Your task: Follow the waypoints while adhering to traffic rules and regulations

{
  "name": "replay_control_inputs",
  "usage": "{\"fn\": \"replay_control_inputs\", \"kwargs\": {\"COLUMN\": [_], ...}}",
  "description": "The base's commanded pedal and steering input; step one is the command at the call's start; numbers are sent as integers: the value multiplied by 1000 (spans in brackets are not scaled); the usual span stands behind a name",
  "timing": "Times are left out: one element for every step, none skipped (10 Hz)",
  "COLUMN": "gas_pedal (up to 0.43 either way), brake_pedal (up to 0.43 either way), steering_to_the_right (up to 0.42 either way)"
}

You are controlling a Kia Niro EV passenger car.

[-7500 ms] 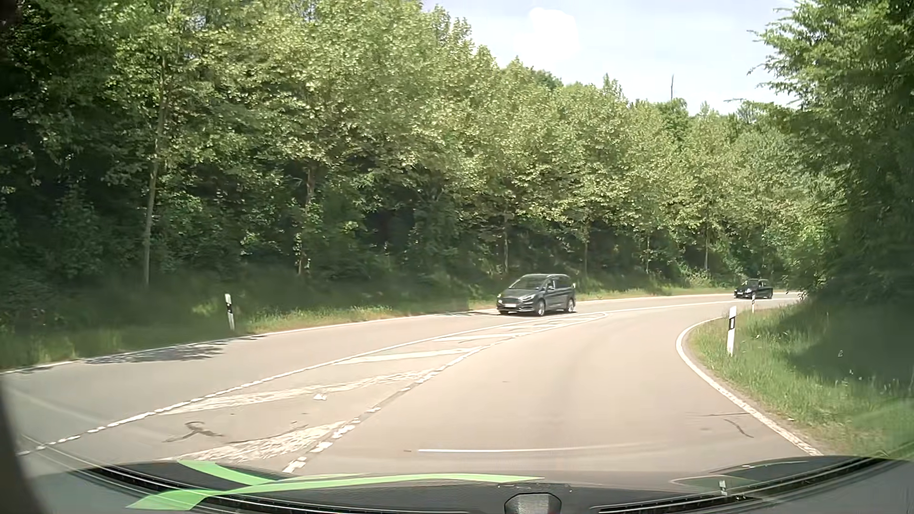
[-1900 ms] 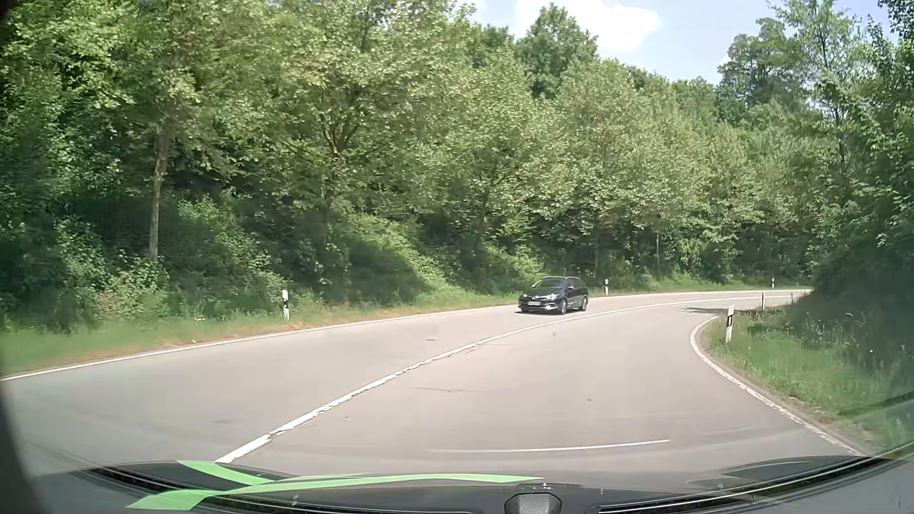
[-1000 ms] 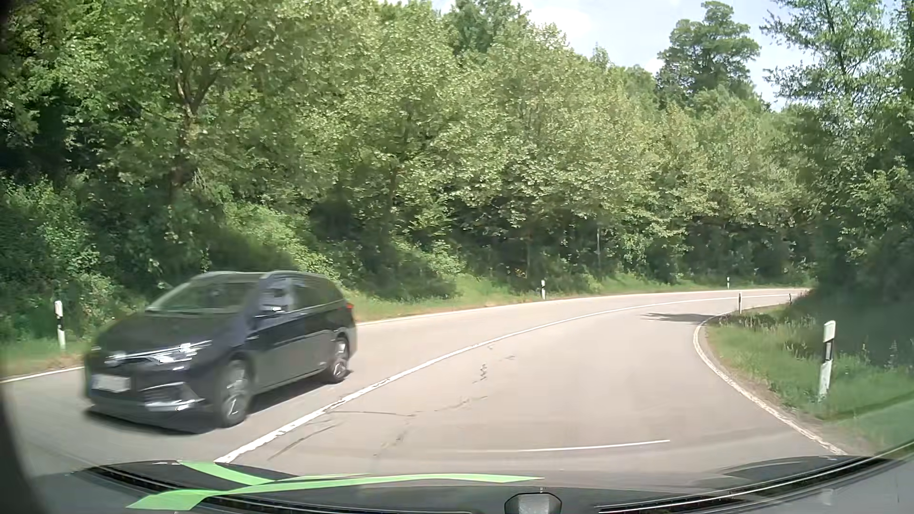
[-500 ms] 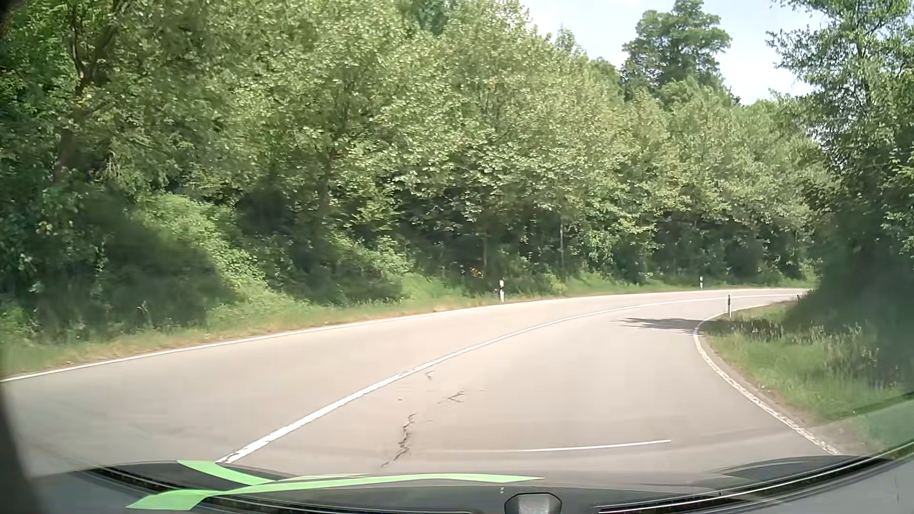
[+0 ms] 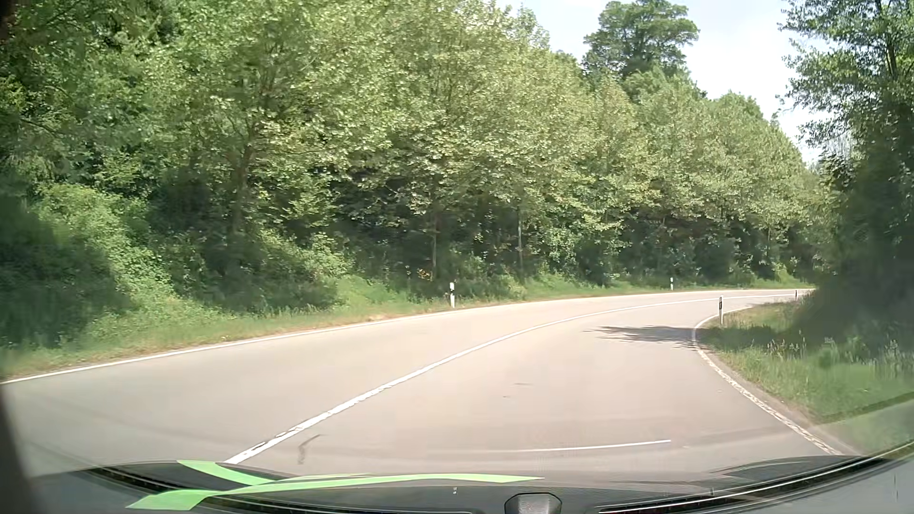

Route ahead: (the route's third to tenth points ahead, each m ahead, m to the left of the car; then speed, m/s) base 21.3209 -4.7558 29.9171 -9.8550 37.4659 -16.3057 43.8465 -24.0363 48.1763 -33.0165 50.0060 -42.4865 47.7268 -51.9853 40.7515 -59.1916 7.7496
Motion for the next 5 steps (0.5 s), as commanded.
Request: {"fn": "replay_control_inputs", "kwargs": {"gas_pedal": [39,39,39,39,39], "brake_pedal": [0,0,0,0,0], "steering_to_the_right": [87,87,87,86,86]}}
